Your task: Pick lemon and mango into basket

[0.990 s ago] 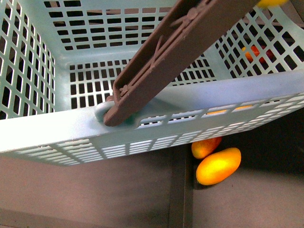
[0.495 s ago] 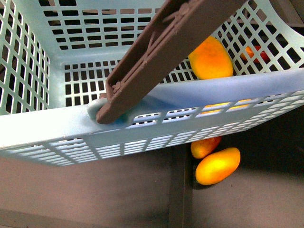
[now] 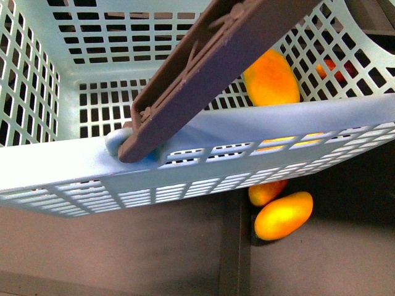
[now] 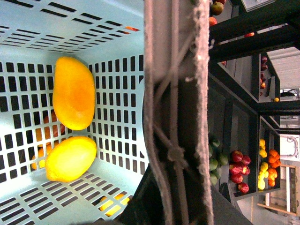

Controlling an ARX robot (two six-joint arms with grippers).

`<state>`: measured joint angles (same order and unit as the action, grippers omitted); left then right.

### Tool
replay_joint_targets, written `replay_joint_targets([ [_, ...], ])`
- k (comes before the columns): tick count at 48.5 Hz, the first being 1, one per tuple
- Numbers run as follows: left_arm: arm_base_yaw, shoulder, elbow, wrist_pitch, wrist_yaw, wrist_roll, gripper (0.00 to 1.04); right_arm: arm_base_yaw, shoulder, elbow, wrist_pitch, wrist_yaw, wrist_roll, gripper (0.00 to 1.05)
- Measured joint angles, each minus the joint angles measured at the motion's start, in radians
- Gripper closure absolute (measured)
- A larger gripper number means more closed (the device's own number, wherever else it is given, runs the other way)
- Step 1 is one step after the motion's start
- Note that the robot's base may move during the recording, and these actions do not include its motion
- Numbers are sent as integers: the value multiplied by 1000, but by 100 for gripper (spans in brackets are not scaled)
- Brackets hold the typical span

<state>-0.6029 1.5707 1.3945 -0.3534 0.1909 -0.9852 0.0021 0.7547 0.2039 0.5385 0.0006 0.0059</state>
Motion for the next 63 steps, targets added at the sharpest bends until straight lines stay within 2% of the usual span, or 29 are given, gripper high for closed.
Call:
replay_joint_targets([
  [27,0,0,0,0,0,0,100,0,-294,-155,-135,0,0,103],
  [42,0,0,0,0,1,0,100,0,-376,-187,-162,0,0,103],
  [63,0,0,0,0,0,0,100,0,-529,-187,-312,0,0,103],
])
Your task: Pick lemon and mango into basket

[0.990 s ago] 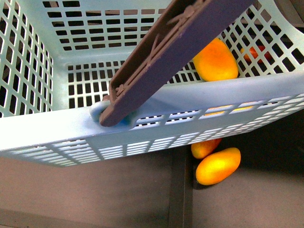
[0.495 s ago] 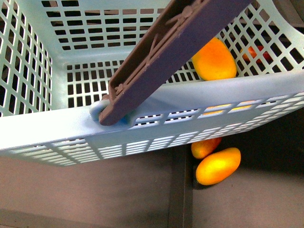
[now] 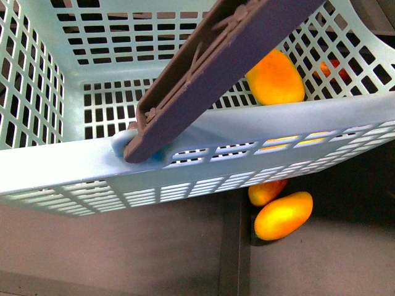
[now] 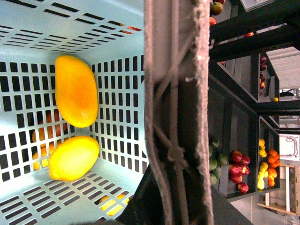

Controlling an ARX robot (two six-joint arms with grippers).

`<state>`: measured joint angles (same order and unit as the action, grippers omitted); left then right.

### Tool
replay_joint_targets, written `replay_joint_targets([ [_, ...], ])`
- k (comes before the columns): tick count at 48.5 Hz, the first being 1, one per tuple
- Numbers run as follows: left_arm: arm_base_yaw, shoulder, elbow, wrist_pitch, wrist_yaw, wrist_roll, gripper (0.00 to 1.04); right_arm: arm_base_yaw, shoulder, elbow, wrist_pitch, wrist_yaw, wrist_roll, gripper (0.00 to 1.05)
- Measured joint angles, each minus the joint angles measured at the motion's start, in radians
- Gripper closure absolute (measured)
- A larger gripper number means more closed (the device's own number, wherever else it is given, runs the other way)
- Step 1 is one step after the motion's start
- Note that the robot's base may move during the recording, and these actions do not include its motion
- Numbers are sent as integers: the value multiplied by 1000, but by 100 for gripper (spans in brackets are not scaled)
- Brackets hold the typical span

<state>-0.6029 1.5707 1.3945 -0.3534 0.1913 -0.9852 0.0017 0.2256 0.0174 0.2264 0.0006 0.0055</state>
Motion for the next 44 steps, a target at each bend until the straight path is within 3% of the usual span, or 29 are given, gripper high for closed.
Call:
replay_joint_targets([
  [10,0,0,0,0,0,0,100,0,-48,0,-48,0,0,103],
  [15,0,0,0,0,1,0,100,0,-195,0,-215,0,0,103],
  [27,1,0,0,0,0,-2,100,0,-218,0,-225,0,0,103],
  [34,1,0,0,0,0,-1,100,0,-219,0,-225,0,-1,74],
  [42,1,0,0,0,0,-1,100,0,-219,0,-225,0,-1,50],
  [44,-9,-5,-32,82,-104,-8,100,0,-219,0,-225,0,-1,41],
])
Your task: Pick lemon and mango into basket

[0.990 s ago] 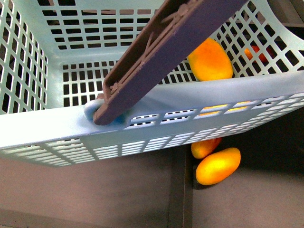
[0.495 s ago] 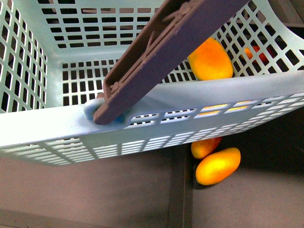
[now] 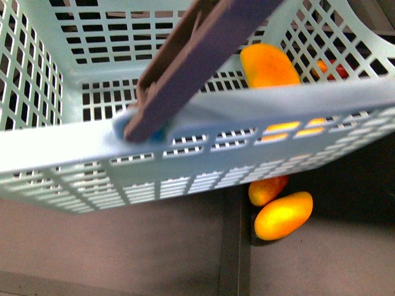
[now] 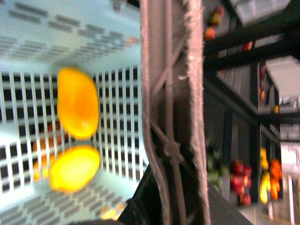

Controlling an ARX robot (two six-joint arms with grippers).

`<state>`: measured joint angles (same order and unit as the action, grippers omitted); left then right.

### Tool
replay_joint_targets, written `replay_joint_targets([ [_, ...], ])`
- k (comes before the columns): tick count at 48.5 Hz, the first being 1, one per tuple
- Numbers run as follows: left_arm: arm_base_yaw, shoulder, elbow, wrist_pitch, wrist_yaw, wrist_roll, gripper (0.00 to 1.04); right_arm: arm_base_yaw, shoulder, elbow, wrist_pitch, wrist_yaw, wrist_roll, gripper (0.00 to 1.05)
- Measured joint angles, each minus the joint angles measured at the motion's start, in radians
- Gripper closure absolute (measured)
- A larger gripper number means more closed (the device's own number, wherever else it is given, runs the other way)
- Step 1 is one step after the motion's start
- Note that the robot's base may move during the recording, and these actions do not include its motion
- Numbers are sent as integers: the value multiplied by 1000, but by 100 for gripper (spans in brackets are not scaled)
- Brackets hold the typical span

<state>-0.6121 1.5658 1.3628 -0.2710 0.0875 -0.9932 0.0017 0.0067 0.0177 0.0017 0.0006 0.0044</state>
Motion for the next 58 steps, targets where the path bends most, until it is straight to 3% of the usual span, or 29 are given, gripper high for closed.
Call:
replay_joint_targets([
  [4,0,2,-93,246,-257,-14,100,0,-1,0,0,-2,0,22],
  [8,61,4,-113,323,-303,-19,100,0,-1,0,0,0,0,7],
  [22,267,79,-225,514,-231,-153,100,0,-1,0,0,0,0,9],
  [32,412,328,-131,564,-227,-345,100,0,-1,0,0,0,0,9],
  [46,457,620,127,479,-304,-442,100,0,-1,0,0,0,0,9],
  [58,444,674,151,459,-304,-480,100,0,-1,0,0,0,0,9],
])
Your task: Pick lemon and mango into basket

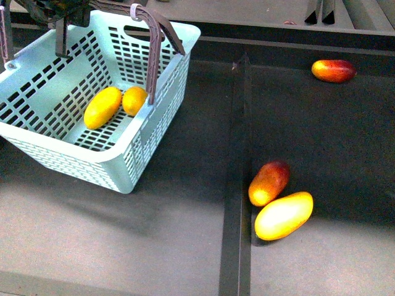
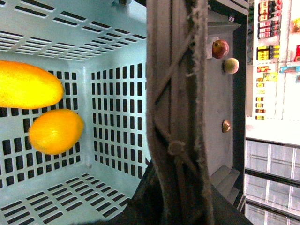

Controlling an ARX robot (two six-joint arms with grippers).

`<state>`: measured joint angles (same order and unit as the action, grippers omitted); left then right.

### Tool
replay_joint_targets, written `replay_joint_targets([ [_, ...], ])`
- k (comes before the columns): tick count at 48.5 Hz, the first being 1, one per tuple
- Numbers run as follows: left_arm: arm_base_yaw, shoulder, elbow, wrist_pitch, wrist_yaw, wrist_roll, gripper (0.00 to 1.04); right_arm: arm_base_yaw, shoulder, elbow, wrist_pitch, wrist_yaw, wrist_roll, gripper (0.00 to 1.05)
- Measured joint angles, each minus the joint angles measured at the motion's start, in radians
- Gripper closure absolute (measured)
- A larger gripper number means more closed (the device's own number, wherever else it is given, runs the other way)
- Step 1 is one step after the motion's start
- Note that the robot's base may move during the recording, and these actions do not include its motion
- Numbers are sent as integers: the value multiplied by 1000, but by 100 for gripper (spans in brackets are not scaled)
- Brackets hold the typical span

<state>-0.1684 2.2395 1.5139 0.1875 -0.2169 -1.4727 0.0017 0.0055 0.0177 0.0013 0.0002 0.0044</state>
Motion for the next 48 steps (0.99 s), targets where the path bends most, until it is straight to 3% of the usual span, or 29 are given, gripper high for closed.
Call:
replay_joint_targets([
  [4,-1,-7,-23,17,5,-6,98,0,0,0,0,0,0,9],
  [7,-1,-23,-50,20,7,-20,83,0,0,0,0,0,0,9],
  [20,3,-167,-164,8,-53,-41,38,0,0,0,0,0,0,9],
  [27,12,-390,-298,-187,-193,-42,6,0,0,0,0,0,0,9],
  [32,-10,-535,-362,-333,-206,-27,7,0,0,0,0,0,0,9],
  [33,-16,-560,-386,-305,-178,34,9,0,0,0,0,0,0,9],
  [34,-22,-606,-465,-135,-99,164,15,0,0,0,0,0,0,9],
  [36,-32,-658,-564,76,-29,353,21,0,0,0,0,0,0,9],
  [39,-41,-740,-706,328,16,604,31,0,0,0,0,0,0,9],
  [42,-36,-824,-831,518,37,976,44,0,0,0,0,0,0,9],
  [44,-15,-882,-911,596,44,1180,54,0,0,0,0,0,0,9],
  [48,16,-941,-1024,633,65,1347,72,0,0,0,0,0,0,9],
])
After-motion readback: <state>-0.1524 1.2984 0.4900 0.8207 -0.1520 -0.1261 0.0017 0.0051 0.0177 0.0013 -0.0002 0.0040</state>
